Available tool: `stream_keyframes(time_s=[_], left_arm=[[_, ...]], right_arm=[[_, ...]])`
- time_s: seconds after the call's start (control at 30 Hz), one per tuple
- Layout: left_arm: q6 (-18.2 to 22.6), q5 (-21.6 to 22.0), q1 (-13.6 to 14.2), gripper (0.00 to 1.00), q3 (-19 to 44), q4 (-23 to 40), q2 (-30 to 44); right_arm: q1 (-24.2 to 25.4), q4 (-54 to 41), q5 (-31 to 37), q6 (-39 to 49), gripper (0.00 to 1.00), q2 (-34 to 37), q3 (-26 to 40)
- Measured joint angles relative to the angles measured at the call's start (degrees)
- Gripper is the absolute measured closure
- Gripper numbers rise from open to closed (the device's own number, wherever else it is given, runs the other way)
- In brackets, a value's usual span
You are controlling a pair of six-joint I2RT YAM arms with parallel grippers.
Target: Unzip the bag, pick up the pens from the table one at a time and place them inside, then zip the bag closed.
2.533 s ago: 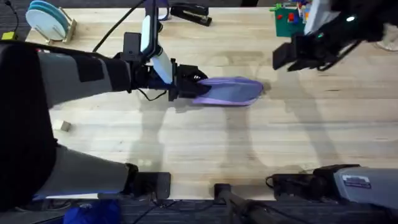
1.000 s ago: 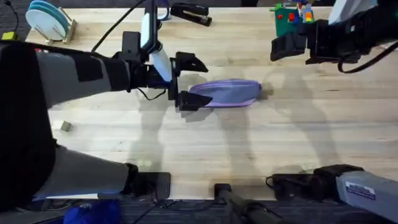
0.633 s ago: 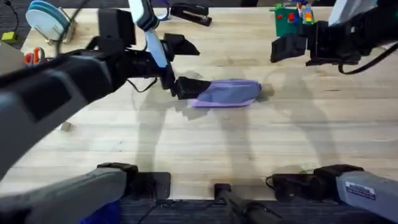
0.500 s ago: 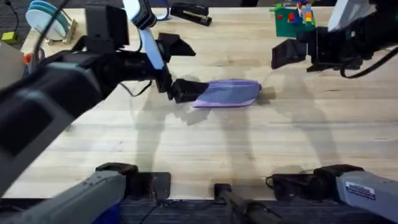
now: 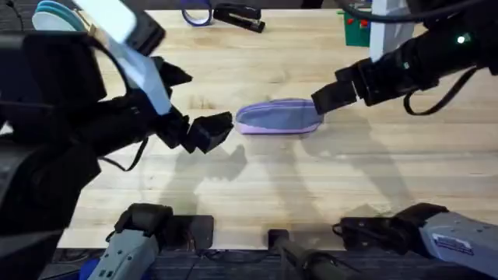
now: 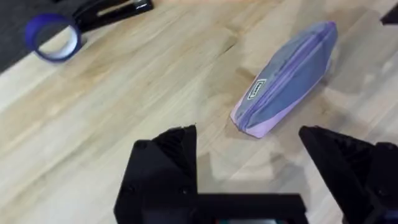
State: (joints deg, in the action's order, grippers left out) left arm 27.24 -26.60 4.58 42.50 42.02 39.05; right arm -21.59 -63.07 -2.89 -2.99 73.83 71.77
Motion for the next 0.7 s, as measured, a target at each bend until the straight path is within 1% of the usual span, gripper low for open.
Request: stream_keyframes(time_s=[0.17,0.33,0.4,0.53,0.7], left_arm=[[-7.8,1.9,0.0,0.008,0.2,1.7,-1.1],[-15.7,2.5,0.0,0.007,0.7,2.8,-1.1],[-18.2,2.5,0.0,0.007,1.1,2.8,-1.1],[-21.2,2.5,0.0,0.007,1.5,2.7,-1.1],[-22.6,2.5,0.0,0.007,1.5,2.7,-1.1]], right_arm=[[-2.2,-0.1,3.3,0.0,0.005,-2.6,0.0],[-2.4,-1.6,4.7,0.0,0.005,-4.5,0.0],[-2.4,-2.2,5.0,0.0,0.005,-4.6,0.0],[-2.4,-3.3,5.1,0.0,0.005,-4.6,0.0],[-2.4,-3.3,5.1,0.0,0.005,-4.6,0.0]])
